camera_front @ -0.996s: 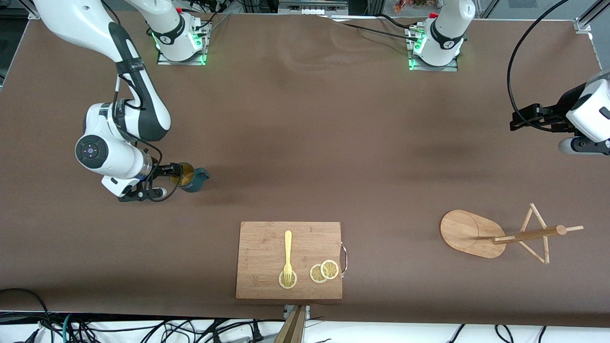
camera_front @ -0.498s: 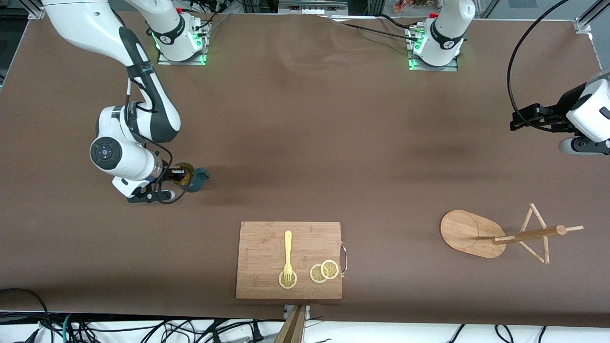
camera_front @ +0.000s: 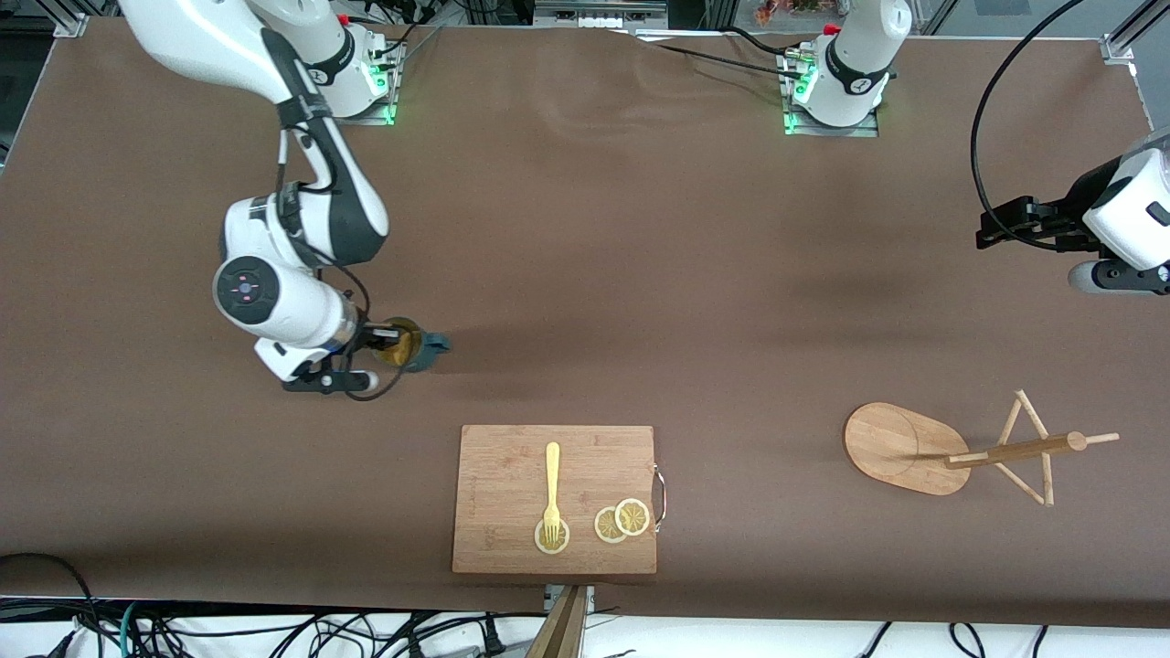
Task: Pass cup and hang on rack
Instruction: 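Grasp the mug rim with the right gripper and carry it toward the table middle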
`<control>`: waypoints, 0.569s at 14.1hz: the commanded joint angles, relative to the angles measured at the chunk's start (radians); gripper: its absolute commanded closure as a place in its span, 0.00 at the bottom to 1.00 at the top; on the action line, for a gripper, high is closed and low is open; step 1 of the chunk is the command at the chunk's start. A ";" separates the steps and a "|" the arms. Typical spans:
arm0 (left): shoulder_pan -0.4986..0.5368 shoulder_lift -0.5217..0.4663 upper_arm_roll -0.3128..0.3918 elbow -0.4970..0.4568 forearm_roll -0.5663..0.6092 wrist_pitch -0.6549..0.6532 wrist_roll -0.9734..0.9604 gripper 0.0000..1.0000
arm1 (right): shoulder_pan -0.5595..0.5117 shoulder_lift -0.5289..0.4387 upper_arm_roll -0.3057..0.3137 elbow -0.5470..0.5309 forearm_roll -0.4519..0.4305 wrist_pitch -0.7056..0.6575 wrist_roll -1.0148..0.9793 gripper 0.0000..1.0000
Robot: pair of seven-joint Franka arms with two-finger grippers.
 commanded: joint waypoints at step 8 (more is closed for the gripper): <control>0.005 -0.016 0.002 -0.025 -0.017 -0.011 0.008 0.00 | 0.442 0.303 -0.010 0.434 0.104 -0.003 0.591 1.00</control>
